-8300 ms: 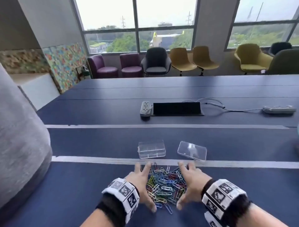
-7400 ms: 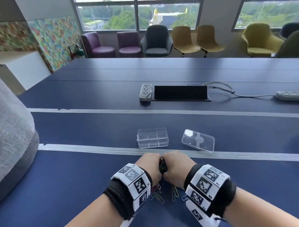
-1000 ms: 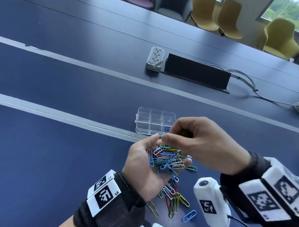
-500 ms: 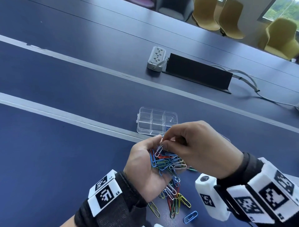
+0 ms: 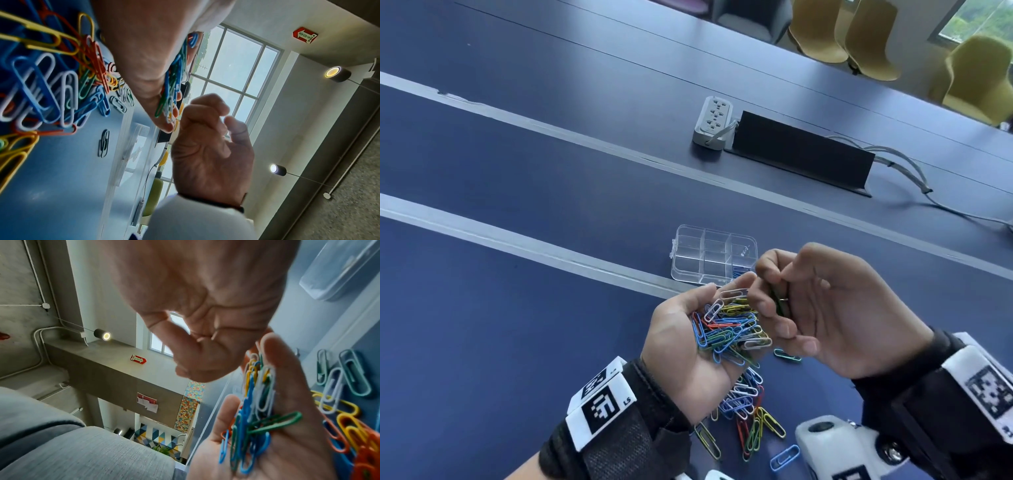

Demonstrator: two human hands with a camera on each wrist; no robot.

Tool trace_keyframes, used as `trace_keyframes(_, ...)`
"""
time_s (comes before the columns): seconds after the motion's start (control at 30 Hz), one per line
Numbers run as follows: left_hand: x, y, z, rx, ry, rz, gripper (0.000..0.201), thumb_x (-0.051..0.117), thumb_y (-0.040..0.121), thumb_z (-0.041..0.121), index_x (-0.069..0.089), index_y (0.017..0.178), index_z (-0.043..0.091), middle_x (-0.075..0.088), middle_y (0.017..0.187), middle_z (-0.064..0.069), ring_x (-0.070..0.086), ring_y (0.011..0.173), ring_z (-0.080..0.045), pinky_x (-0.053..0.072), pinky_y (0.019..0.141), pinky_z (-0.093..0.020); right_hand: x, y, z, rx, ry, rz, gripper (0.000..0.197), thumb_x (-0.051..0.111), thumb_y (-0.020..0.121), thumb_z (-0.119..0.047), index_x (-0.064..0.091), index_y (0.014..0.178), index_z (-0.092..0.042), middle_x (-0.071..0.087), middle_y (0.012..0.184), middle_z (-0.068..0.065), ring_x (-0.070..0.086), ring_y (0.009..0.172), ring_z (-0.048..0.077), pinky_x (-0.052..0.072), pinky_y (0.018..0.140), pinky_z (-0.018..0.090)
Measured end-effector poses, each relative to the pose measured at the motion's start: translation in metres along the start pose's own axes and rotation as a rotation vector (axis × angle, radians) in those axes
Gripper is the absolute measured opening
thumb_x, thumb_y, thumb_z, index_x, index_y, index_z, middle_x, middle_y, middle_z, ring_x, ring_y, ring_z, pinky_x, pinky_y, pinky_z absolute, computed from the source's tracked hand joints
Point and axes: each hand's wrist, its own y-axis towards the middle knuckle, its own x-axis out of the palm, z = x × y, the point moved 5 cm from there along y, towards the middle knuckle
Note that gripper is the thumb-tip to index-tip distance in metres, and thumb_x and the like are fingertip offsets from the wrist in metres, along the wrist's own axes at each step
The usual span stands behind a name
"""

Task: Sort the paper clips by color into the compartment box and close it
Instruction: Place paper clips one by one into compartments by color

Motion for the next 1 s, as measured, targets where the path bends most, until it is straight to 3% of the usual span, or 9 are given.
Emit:
trace_keyframes(0.13,0.0,-0.001,0.001,0.015,-0.024,0.038,0.043,0.037,0.09,0.025,0.07,0.084,-0.002,0.063,0.081,-0.017,0.06,0.073,-0.03,0.048,0.073,-0.037,0.006,-0.005,0.003,-0.121,-0.583,0.118,0.015,0.068,0.08,-0.013,0.062,0.069,-0.006,0.05,0.055,-0.004,0.035,0.037,0.001,0.026,0.034,0.012)
trace_keyframes(0.2,0.001,-0.002,0.002,-0.004,-0.015,0.043,0.043,0.036,0.091,0.026,0.068,0.104,-0.001,0.066,0.086,-0.017,0.065,0.071,-0.029,0.054,0.063,-0.032,0.015,-0.009,0.002,-0.249,-1.019,0.161,0.001,0.07,0.078,-0.017,0.07,0.078,-0.016,0.045,0.045,-0.012,0.037,0.039,0.003,0.028,0.042,0.009)
trace_keyframes(0.27,0.001,-0.003,0.002,-0.025,-0.005,0.041,0.045,0.034,0.093,0.026,0.064,0.113,-0.001,0.069,0.08,-0.018,0.068,0.063,-0.03,0.054,0.048,-0.026,0.017,-0.01,0.005,-0.312,-1.298,0.186,0.009,0.07,0.075,-0.025,0.071,0.084,-0.029,0.044,0.044,-0.011,0.04,0.045,0.007,0.03,0.047,0.014)
trace_keyframes(0.37,0.004,-0.005,0.001,-0.038,-0.009,0.036,0.045,0.034,0.093,0.026,0.063,0.114,0.0,0.07,0.075,-0.018,0.068,0.059,-0.028,0.051,0.043,-0.023,0.02,-0.009,0.005,-0.33,-1.395,0.192,0.012,0.069,0.075,-0.027,0.07,0.086,-0.032,0.049,0.048,-0.019,0.046,0.051,0.005,0.034,0.052,0.014)
trace_keyframes(0.57,0.001,-0.004,0.0,-0.057,-0.029,0.05,0.045,0.037,0.092,0.027,0.066,0.114,0.001,0.065,0.097,-0.017,0.065,0.078,-0.029,0.055,0.062,-0.029,0.023,-0.009,0.002,-0.37,-1.377,0.155,0.009,0.069,0.075,-0.022,0.064,0.074,-0.03,0.044,0.042,-0.009,0.042,0.047,0.01,0.031,0.047,0.014)
trace_keyframes(0.7,0.004,-0.005,0.0,-0.023,-0.095,0.03,0.046,0.037,0.093,0.023,0.072,0.08,-0.004,0.067,0.084,-0.018,0.067,0.069,-0.03,0.057,0.063,-0.037,0.018,-0.009,-0.005,-0.381,-1.214,0.127,0.012,0.073,0.074,-0.023,0.063,0.069,-0.025,0.036,0.039,-0.007,0.035,0.042,0.009,0.029,0.046,0.014)
trace_keyframes(0.77,0.006,-0.005,-0.002,-0.036,-0.082,0.014,0.043,0.037,0.092,0.023,0.069,0.083,-0.004,0.067,0.086,-0.02,0.066,0.07,-0.03,0.057,0.066,-0.041,0.015,-0.008,-0.012,-0.385,-1.181,0.147,0.012,0.071,0.076,-0.03,0.064,0.073,-0.022,0.039,0.041,-0.007,0.042,0.045,0.013,0.037,0.048,0.027)
trace_keyframes(0.87,0.001,-0.005,-0.004,-0.054,-0.033,0.062,0.034,0.038,0.091,0.022,0.063,0.1,0.0,0.064,0.087,-0.019,0.064,0.07,-0.031,0.056,0.067,-0.04,0.007,0.003,-0.03,-0.359,-1.257,0.259,0.013,0.064,0.081,-0.031,0.064,0.074,-0.019,0.046,0.041,-0.008,0.04,0.04,0.005,0.029,0.043,0.014)
trace_keyframes(1.0,0.003,-0.007,-0.008,-0.059,-0.022,0.069,0.029,0.044,0.081,0.019,0.066,0.086,0.002,0.064,0.08,-0.017,0.062,0.067,-0.031,0.054,0.065,-0.038,0.004,0.028,-0.047,-0.253,-1.544,0.36,0.013,0.055,0.085,-0.03,0.063,0.079,-0.022,0.05,0.054,-0.01,0.047,0.055,0.003,0.031,0.046,0.013)
